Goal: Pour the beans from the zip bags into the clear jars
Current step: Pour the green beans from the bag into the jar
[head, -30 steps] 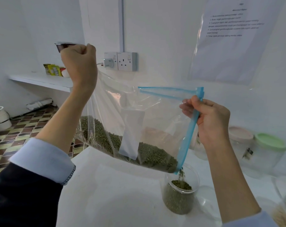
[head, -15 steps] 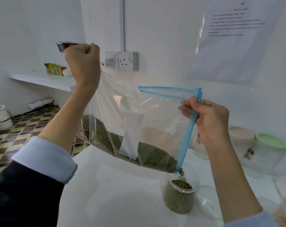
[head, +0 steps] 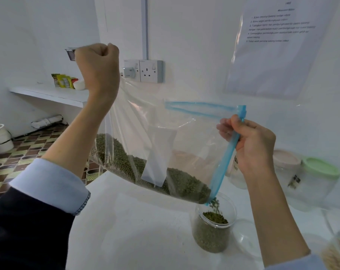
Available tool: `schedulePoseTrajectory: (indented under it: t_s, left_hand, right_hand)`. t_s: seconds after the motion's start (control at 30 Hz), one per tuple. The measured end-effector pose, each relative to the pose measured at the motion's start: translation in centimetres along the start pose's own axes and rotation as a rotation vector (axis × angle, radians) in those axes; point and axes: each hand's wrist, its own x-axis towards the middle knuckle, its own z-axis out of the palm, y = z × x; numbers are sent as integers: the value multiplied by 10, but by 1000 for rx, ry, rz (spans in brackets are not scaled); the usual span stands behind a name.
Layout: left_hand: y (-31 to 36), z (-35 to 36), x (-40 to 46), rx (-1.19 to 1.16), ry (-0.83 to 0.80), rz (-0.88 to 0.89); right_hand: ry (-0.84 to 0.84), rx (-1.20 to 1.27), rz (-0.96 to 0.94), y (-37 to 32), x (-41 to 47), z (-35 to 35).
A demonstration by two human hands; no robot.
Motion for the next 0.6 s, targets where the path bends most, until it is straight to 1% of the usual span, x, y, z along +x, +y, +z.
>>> schedulePoseTrajectory:
  t_s: [0.23, 0.33, 0.47, 0.6]
  left_hand:
    - [-1, -2, -1, 11, -3, -21]
    - [-2, -5, 1, 15, 1, -61]
    - [-7, -9, 2, 19, 8, -106]
    - [-17, -13, 0, 42, 48, -145]
  right_hand:
    - [-12, -13, 7, -1, 0, 0]
    - [9, -4, -8, -4, 3, -1]
    - [-13, -31, 4, -6, 1, 0]
    - [4, -20, 13, -6, 0, 1]
